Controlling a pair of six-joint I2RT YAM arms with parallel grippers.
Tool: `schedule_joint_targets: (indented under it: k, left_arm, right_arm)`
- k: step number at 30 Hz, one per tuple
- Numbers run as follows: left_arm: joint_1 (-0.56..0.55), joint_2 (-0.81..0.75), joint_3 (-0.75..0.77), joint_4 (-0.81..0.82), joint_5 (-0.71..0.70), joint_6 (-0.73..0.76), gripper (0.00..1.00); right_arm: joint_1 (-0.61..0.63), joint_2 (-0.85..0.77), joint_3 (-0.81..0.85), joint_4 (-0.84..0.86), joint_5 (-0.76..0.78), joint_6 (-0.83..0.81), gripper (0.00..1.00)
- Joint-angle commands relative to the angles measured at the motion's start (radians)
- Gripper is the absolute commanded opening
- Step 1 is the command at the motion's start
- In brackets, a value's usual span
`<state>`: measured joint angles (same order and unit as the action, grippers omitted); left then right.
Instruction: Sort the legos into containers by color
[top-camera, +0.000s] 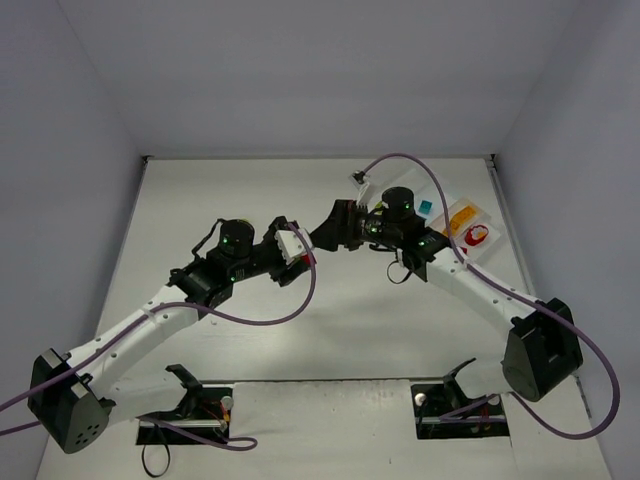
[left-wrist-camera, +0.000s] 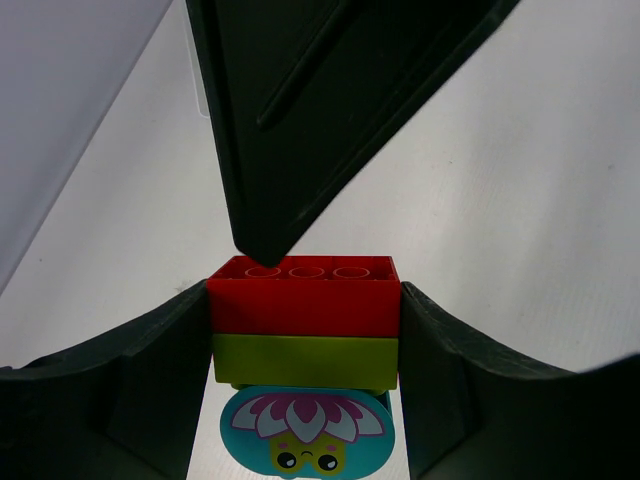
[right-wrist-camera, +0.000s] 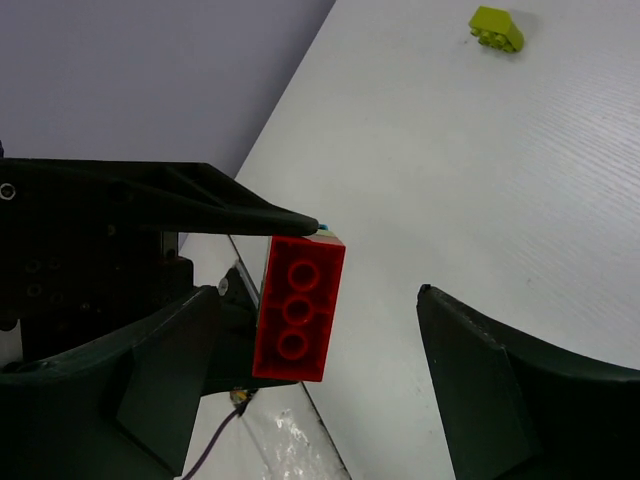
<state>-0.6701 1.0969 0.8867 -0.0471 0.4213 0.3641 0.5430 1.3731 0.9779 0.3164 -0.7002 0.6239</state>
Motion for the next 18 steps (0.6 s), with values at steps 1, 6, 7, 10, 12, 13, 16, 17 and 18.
schedule_joint_targets:
  k: [1,6,7,10,12,13,16,17,18]
  left_arm:
    - [0.003,-0.031,0.015,0.078,0.016,0.016,0.00]
    - [0.003,-0.040,0.011,0.085,0.007,0.018,0.00]
    - [0.003,-0.043,0.009,0.085,0.002,0.019,0.00]
    - [0.003,-0.043,0.008,0.089,-0.003,0.021,0.00]
    - [0.003,-0.040,0.008,0.089,-0.003,0.021,0.00]
    - [0.003,-0.039,0.008,0.089,-0.001,0.019,0.00]
    - [0.003,-0.032,0.008,0.087,0.007,0.019,0.00]
    - [0.003,-0.032,0.009,0.087,0.007,0.019,0.00]
    - [0.003,-0.029,0.009,0.085,0.007,0.018,0.00]
  right_arm:
    - [0.034,0.009,0.002,0.121,-0.035,0.016,0.75]
    - [0.060,0.030,-0.004,0.127,-0.038,0.016,0.68]
    - [0.063,0.030,-0.004,0.127,-0.039,0.014,0.66]
    - [0.069,0.029,-0.016,0.127,-0.042,0.013,0.63]
    - [0.069,0.021,-0.028,0.130,-0.041,0.013,0.58]
    - [0.071,0.020,-0.033,0.130,-0.039,0.011,0.53]
    - [0.069,0.007,-0.045,0.131,-0.027,0.010,0.33]
    - [0.069,0.001,-0.047,0.128,-0.025,0.008,0.27]
    - [0.069,0.000,-0.047,0.127,-0.024,0.004,0.17]
